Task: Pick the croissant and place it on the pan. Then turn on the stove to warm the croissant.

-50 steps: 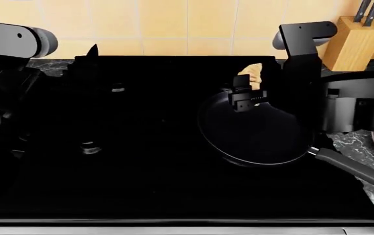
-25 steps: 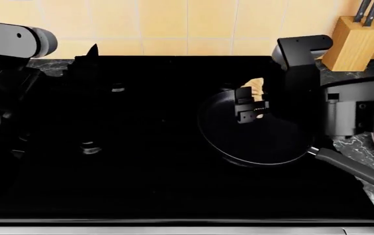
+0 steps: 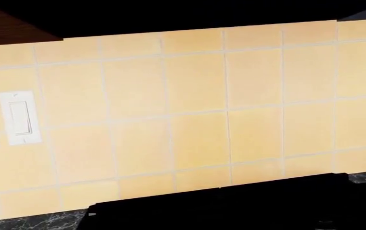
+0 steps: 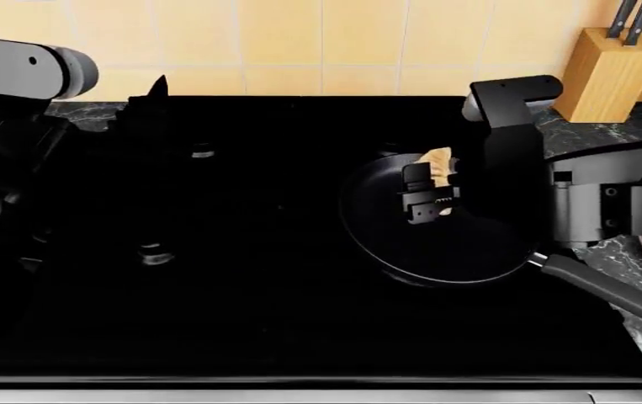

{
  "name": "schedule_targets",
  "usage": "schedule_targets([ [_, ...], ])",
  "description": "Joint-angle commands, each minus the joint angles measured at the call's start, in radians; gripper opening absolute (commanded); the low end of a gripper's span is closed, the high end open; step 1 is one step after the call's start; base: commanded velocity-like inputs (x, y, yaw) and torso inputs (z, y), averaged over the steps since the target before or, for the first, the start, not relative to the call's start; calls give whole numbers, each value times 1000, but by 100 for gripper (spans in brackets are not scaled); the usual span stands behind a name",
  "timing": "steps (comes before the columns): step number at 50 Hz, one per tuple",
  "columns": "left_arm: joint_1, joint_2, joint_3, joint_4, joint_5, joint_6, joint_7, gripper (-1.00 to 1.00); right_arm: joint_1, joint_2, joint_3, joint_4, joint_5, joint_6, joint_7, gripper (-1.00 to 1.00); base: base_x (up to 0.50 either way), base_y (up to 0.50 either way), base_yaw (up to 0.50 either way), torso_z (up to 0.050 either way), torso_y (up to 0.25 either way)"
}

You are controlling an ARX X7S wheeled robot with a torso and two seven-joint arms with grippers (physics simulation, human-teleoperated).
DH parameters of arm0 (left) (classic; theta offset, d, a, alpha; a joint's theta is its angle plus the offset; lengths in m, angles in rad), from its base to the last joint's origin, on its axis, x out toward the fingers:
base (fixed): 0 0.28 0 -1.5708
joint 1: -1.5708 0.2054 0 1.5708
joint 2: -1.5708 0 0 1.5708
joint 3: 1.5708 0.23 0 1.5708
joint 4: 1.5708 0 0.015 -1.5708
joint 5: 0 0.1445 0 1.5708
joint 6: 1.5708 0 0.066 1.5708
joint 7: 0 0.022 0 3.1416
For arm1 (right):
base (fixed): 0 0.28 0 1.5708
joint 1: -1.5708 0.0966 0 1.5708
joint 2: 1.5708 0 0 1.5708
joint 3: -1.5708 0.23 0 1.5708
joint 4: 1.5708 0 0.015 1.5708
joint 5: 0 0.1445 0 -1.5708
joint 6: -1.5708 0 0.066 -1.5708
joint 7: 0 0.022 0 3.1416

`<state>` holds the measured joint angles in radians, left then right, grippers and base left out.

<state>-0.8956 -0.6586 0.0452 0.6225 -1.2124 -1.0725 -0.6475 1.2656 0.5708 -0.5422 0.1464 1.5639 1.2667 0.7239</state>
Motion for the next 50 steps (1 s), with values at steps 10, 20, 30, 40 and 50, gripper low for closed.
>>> schedule_targets([
  [10, 0, -5, 6, 0, 0, 8, -1, 100, -23, 9, -18, -4, -15, -7, -15, -100, 0, 0, 0, 0, 0],
  [20, 1, -7, 9, 1, 3, 15, 2, 100, -17, 12, -23, -9, -14, -7, -12, -100, 0, 0, 0, 0, 0],
  [30, 1, -10, 13, 1, 6, 18, 3, 100, -11, 14, -29, -11, -21, -13, -19, -100, 0, 0, 0, 0, 0],
  [40, 0, -12, 17, 1, 5, 20, 1, 100, 1, 21, -40, -32, -37, -16, -39, 100, 0, 0, 0, 0, 0],
  [50, 0, -17, 25, 4, 17, 30, 15, 100, 22, 76, 46, -216, 26, -60, 49, 100, 0, 0, 0, 0, 0],
])
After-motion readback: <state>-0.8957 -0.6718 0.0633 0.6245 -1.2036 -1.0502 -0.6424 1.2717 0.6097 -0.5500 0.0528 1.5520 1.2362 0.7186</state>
